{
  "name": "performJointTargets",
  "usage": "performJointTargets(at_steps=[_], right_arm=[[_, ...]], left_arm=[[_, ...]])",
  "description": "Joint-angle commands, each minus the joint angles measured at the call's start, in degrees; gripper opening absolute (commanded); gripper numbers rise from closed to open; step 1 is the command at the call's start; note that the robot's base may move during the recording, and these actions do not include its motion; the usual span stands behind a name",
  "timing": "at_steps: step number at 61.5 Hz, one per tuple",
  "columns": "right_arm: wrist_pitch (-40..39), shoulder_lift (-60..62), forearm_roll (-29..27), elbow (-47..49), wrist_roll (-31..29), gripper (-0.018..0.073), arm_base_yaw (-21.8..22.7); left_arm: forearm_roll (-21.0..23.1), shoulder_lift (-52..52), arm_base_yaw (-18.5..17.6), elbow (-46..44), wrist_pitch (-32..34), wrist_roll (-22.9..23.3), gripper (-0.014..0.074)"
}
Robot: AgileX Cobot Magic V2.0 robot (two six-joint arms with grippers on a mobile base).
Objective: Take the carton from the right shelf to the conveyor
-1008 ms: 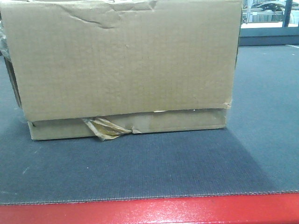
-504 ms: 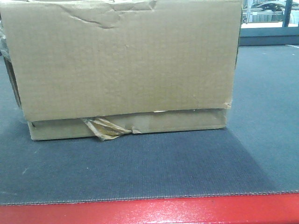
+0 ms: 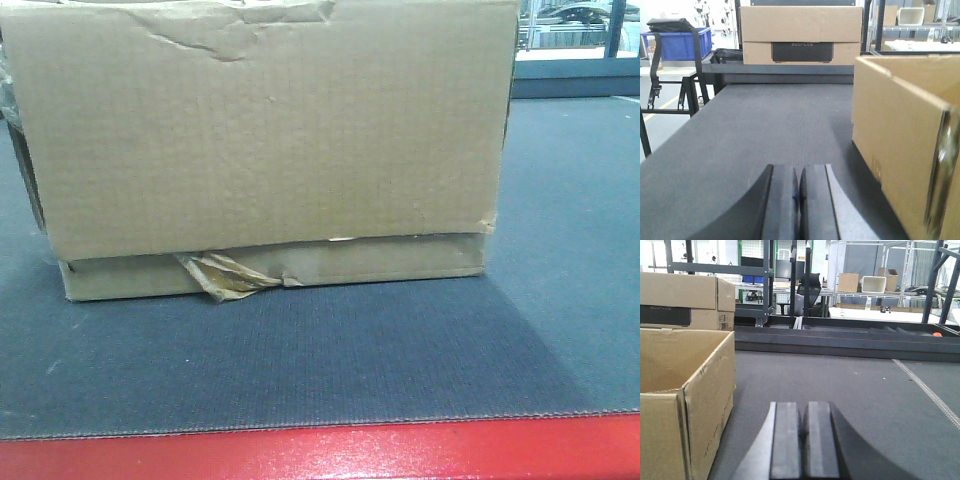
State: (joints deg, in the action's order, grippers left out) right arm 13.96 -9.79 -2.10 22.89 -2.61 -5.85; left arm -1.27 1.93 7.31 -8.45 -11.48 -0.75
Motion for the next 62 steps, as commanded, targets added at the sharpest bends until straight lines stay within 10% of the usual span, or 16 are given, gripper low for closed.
performJointTargets(at_steps=[1, 62], right_arm=[[-1.49, 0.3, 0.4, -0.15, -0.38, -0.0073, 0.08], [-1.61, 0.3, 0.4, -0.15, -0.38, -0.0073, 0.08]], left_arm=[[0.6, -1.93, 0.04, 5.75, 4.49, -0.57, 0.0015], [0.6, -1.93, 0.04, 8.45, 6.89, -0.57, 0.0015]])
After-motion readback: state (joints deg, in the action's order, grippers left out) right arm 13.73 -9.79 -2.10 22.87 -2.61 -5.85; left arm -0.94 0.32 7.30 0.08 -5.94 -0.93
